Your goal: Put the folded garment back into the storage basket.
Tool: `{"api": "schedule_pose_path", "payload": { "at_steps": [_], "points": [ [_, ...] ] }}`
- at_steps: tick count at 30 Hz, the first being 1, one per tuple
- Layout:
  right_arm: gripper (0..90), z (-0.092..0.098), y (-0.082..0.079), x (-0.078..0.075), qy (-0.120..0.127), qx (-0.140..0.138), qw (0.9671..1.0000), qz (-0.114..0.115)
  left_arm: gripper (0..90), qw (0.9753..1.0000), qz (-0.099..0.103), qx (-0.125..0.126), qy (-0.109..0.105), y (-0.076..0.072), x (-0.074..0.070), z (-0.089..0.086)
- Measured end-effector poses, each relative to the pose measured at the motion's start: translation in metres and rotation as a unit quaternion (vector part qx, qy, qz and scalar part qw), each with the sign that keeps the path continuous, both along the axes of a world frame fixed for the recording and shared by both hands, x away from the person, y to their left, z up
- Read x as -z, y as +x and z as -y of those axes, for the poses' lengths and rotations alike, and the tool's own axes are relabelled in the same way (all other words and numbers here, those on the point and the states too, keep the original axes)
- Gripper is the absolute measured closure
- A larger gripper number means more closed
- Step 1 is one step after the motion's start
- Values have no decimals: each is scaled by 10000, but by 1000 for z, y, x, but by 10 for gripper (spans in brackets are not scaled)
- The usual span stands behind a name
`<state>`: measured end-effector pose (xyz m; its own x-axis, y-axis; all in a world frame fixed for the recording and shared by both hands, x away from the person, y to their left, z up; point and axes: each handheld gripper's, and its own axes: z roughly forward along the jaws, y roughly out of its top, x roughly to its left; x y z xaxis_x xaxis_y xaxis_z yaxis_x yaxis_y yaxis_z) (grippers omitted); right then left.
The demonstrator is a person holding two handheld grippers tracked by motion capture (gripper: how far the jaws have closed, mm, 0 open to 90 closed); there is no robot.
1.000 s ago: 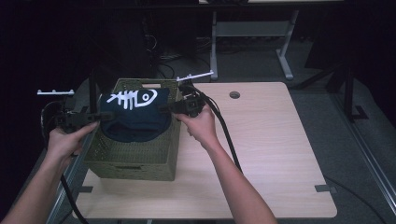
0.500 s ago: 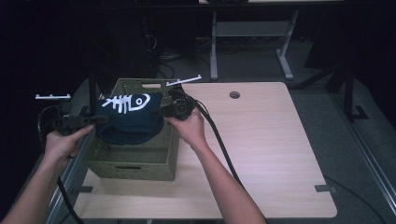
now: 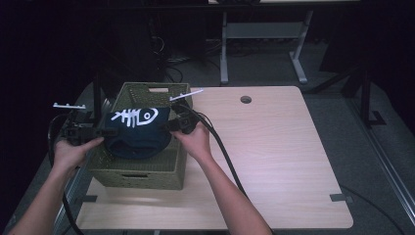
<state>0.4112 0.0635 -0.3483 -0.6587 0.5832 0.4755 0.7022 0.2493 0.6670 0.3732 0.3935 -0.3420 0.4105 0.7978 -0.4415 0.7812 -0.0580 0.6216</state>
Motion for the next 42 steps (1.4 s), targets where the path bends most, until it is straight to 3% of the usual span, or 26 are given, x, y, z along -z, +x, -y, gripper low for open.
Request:
{"api": "schedule_pose_path", "payload": {
  "at_steps": [4, 13, 17, 24, 26, 34, 39, 42],
  "points": [
    [718, 0, -1, 4, -130, 36, 9999, 10, 605, 9995, -36, 60, 319, 3, 5, 6],
    [695, 1, -3, 11, -312, 73, 9995, 32, 597, 9979, -21, 84, 644, 5, 10, 12],
    [552, 0, -5, 8, -675, 174, 9968, 381, 483, 9957, 158, -140, 903, 5, 7, 10],
    [529, 10, -2, 0, -471, 283, 9976, 431, 498, 9974, 338, -212, 597, 2, 2, 7],
    [528, 12, -2, -1, -361, 196, 9986, 329, 497, 9976, 401, -184, 531, 0, 1, 8],
    [483, 20, -4, -7, -92, -115, 9994, 310, 477, 9980, 561, -132, 261, -4, -6, 16],
    [446, 36, -6, -12, 172, -281, 9992, 215, 453, 9976, 682, -53, 79, -7, -13, 26],
    [429, 48, -7, -13, 285, -314, 9989, 215, 441, 9976, 685, 33, 77, -9, -14, 33]
  ]
}}
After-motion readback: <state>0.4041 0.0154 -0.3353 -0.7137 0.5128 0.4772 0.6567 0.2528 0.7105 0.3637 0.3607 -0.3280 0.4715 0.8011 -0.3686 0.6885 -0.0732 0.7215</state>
